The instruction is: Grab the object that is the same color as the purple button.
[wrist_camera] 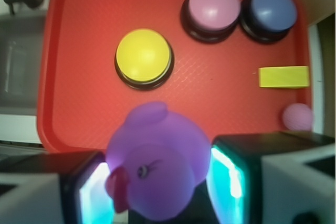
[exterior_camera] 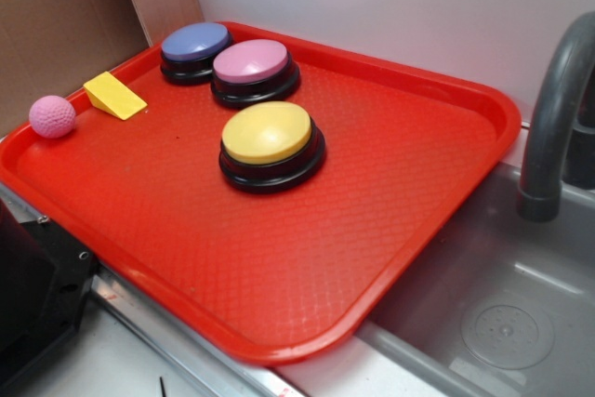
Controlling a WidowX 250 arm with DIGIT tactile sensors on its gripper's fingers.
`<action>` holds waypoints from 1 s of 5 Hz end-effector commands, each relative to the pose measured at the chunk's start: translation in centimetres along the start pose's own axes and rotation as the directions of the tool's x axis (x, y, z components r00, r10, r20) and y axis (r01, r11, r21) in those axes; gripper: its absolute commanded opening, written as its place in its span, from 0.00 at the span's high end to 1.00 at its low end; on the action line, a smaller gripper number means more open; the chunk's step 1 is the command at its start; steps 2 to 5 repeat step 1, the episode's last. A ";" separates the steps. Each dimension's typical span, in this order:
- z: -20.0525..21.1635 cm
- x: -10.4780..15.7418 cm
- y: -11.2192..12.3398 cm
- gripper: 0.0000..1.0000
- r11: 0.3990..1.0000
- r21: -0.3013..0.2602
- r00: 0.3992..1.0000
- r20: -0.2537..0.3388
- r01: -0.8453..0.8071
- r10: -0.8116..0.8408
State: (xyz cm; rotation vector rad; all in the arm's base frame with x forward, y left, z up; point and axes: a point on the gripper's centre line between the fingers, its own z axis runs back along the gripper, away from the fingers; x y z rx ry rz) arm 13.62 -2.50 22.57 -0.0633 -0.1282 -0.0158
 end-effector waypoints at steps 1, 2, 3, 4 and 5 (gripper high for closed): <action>-0.6 0.2 0.9 1.00 0.999 0.031 1.000 -0.006 -0.022 0.022; -0.6 0.2 0.9 1.00 0.999 0.031 1.000 -0.006 -0.022 0.022; -0.6 0.2 0.9 1.00 0.999 0.031 1.000 -0.006 -0.022 0.022; -0.6 0.2 0.9 1.00 0.999 0.031 1.000 -0.006 -0.022 0.022; -0.6 0.2 0.9 1.00 0.999 0.031 1.000 -0.006 -0.022 0.022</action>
